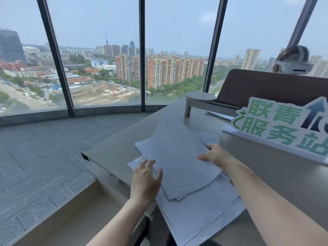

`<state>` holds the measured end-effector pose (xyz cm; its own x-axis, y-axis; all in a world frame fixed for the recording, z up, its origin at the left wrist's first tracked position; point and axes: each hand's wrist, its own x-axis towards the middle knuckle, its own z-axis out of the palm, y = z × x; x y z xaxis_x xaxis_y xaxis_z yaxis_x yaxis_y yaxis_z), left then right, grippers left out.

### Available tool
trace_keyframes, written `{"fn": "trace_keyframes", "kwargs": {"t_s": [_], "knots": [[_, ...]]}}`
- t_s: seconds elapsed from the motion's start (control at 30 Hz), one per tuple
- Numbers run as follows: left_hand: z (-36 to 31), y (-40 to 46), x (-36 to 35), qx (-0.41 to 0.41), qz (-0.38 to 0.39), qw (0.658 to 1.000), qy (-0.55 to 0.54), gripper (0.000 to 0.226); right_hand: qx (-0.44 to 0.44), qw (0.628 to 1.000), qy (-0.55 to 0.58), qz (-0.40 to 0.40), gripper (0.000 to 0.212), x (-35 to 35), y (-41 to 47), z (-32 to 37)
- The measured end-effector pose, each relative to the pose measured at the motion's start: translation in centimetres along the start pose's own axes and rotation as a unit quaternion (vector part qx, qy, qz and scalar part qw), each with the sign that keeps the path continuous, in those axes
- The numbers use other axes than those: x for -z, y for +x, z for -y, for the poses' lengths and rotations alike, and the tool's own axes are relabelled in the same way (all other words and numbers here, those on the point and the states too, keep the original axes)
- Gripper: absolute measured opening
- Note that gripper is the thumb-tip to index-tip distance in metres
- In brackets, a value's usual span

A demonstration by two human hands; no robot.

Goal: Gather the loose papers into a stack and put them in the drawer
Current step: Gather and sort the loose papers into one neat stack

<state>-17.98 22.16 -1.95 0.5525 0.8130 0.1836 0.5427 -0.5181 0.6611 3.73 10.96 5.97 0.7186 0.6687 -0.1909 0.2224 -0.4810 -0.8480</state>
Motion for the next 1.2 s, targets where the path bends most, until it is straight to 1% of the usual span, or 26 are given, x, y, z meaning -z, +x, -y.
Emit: {"fn": "trace_keyframes", "kwargs": {"t_s": [0.13, 0.23, 0.27, 0.37, 0.4, 0.5, 0.57, 0.73, 0.87, 1.0, 1.03, 1.07, 1.17, 1.2], "knots": [[-0.1, -1.1, 0.1, -0.026, 0.03, 0.996, 0.083, 0.059, -0.015, 0.998, -0.062, 0.011, 0.022, -0.9, -0.8, -0.7], [0.1, -1.7, 0.0, -0.038, 0.037, 0.989, 0.135, 0.062, -0.025, 0.989, -0.142, 0.002, 0.027, -1.4, -1.0, -1.1], [0.1, -1.9, -0.1, -0.04, 0.038, 0.987, 0.149, 0.062, -0.032, 0.984, -0.175, -0.003, 0.032, -1.5, -1.0, -1.1], [0.0, -2.0, -0.1, -0.047, 0.036, 0.983, 0.171, 0.061, -0.059, 0.964, -0.259, -0.017, 0.058, -1.9, -0.9, -1.5], [0.0, -2.1, -0.1, -0.048, 0.036, 0.983, 0.174, 0.06, -0.067, 0.959, -0.274, -0.021, 0.064, -2.0, -0.7, -1.7], [-0.1, -2.1, -0.2, -0.048, 0.037, 0.982, 0.176, 0.06, -0.08, 0.95, -0.299, -0.037, 0.067, -2.1, -0.9, -1.6], [0.0, -2.1, -0.3, -0.049, 0.035, 0.983, 0.176, 0.06, -0.094, 0.947, -0.303, -0.043, 0.066, -2.2, -0.9, -1.5], [0.1, -1.9, -0.4, -0.049, 0.034, 0.983, 0.173, 0.06, -0.124, 0.952, -0.28, -0.026, 0.063, -2.4, -0.4, -1.6], [0.2, -1.8, -0.5, -0.045, 0.035, 0.984, 0.169, 0.06, -0.133, 0.947, -0.29, -0.044, 0.064, -2.6, -0.8, -1.4], [0.2, -1.8, -0.6, -0.046, 0.035, 0.984, 0.168, 0.06, -0.117, 0.945, -0.299, -0.067, 0.046, -2.6, -1.4, -0.9], [0.3, -1.8, -0.6, -0.046, 0.035, 0.984, 0.167, 0.06, -0.111, 0.947, -0.295, -0.066, 0.045, -2.6, -1.4, -0.8], [0.3, -1.8, -0.6, -0.047, 0.036, 0.984, 0.165, 0.06, -0.106, 0.95, -0.287, -0.059, 0.047, -2.5, -1.3, -0.8], [0.2, -1.8, -0.6, -0.051, 0.04, 0.984, 0.164, 0.06, -0.107, 0.965, -0.236, -0.037, 0.067, -2.4, -1.0, -1.0], [0.2, -1.8, -0.6, -0.051, 0.039, 0.984, 0.165, 0.06, -0.109, 0.969, -0.218, -0.034, 0.067, -2.3, -0.9, -1.1]]}}
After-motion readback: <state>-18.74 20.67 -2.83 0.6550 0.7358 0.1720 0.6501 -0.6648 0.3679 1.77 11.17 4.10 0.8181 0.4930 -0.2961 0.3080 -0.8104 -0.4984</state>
